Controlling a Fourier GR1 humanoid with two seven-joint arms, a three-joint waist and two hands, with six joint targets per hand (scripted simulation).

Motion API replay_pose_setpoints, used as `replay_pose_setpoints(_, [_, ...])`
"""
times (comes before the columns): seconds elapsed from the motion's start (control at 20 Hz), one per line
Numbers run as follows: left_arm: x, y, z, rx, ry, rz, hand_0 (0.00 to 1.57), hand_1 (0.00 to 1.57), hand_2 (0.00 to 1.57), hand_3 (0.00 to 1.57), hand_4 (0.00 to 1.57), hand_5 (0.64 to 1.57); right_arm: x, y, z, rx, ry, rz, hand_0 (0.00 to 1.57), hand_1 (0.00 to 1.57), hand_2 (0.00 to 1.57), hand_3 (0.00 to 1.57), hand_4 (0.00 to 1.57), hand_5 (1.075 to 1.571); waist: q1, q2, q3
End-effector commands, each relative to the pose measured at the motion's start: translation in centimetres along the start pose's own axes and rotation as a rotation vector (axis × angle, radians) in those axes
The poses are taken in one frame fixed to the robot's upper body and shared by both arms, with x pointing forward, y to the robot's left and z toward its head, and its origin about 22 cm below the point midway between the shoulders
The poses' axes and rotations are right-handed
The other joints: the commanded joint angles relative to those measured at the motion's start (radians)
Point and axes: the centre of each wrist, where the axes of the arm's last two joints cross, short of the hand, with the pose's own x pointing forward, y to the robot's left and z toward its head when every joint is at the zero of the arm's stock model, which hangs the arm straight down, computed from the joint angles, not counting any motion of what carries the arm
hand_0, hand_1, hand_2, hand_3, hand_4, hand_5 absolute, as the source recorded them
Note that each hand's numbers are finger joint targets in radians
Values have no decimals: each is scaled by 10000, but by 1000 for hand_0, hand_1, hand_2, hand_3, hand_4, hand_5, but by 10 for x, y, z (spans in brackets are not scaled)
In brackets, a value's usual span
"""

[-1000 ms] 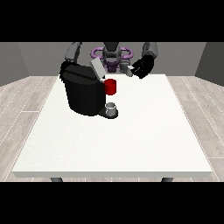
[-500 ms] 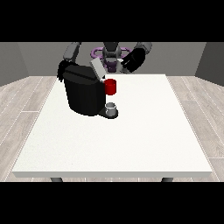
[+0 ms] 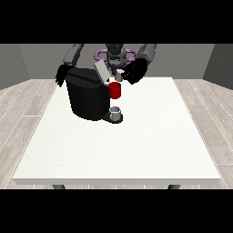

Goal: Insert the coffee pod into the coffee machine and close the lid

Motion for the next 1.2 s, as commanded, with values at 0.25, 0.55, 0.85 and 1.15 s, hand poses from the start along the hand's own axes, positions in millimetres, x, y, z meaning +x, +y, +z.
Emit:
replay_pose_setpoints(0.25, [28,36,-8,743,-205,136,1489,1489,1476,1411,599,1571,6,-3,-11,1120,-628,-120,0,0,0,0,0,1571,-126,708,4])
replay_pose_setpoints(0.55, [34,82,-4,1352,-338,653,1438,1438,1475,1389,595,1571,19,8,-25,1549,-1107,-32,0,0,0,0,301,1571,-444,1390,0])
replay_pose_setpoints(0.85, [40,72,-7,1345,-521,-274,1400,1400,1465,1349,658,1571,21,3,-35,1149,-1367,10,0,0,0,0,202,1571,-400,1898,2])
replay_pose_setpoints(1.15, [56,91,-5,1501,-708,-228,1418,1418,1461,1352,664,1571,12,-1,-35,1056,-1241,38,0,0,0,0,191,1571,-310,1984,6])
